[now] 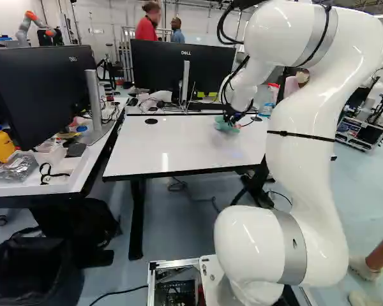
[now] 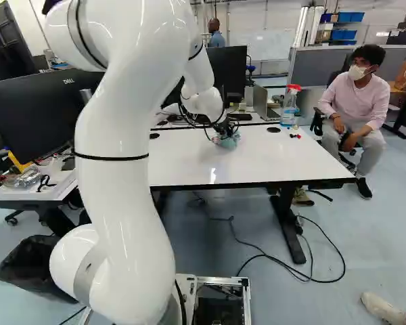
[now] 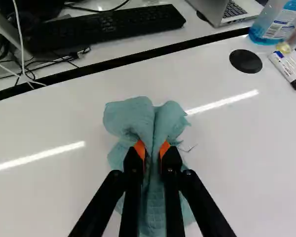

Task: Clean the table with the green towel

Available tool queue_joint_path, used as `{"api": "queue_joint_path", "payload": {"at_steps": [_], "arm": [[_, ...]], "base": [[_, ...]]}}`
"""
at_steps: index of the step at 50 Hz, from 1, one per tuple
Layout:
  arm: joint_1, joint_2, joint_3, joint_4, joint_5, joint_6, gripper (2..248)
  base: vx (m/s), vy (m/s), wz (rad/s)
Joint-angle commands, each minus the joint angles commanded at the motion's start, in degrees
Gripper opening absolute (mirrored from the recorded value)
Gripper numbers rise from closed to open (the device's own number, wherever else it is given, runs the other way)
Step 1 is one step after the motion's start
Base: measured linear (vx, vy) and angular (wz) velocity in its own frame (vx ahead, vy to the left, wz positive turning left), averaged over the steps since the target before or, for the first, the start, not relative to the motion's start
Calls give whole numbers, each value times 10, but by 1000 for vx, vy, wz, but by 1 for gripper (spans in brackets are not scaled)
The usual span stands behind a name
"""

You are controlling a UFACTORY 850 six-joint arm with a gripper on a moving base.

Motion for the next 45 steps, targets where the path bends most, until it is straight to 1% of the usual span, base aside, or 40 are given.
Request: {"api": "queue_joint_path", "payload": {"at_steps": [19,29,34,45], "arm": [[18,73,62,0,-71,0,51],[24,113,94,0,-106,0,51],[24,120,102,0,-119,0,51],[24,120,102,0,-119,0,51]], "base": [[0,0,0],[0,0,0],[0,0,0],[0,0,0]]}}
